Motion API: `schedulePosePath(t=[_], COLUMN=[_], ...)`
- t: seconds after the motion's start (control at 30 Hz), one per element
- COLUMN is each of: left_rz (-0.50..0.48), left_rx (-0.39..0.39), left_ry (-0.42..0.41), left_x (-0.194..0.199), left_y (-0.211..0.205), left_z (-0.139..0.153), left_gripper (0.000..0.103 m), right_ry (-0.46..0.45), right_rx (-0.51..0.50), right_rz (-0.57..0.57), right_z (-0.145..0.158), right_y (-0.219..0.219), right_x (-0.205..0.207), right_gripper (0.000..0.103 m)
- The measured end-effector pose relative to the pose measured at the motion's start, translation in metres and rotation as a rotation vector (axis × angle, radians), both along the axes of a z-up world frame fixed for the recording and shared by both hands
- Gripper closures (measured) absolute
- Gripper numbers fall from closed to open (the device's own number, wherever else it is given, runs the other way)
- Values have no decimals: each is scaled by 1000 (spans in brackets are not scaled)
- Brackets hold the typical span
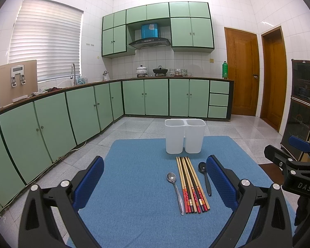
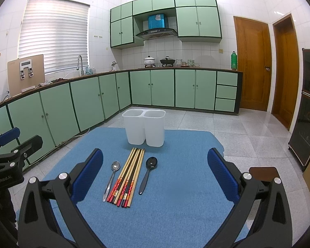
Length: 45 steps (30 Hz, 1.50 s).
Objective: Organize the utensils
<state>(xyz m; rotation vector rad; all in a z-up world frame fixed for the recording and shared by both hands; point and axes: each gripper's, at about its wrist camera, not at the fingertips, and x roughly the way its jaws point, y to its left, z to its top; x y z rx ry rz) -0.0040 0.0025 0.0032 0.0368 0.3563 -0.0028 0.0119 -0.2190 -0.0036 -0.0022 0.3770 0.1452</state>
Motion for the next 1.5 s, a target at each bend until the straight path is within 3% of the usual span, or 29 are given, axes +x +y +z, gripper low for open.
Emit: schedulePosePath(t=[0.83, 1.17, 1.5], left_rz=[7, 44, 71], left_rx=[2, 21, 23], left_ry=[18, 139, 287], left_x=[4, 71, 139], left_y=[2, 17, 28], left_z=[-5, -33, -85], left_gripper=[6, 6, 6], right_ry=[29, 153, 317], right_rx=[0, -13, -10], right_rz=[0, -17, -16], right_z=[-10, -39, -87], right_y=[3, 5, 21], right_x=[13, 72, 160], right_gripper=[5, 5, 8])
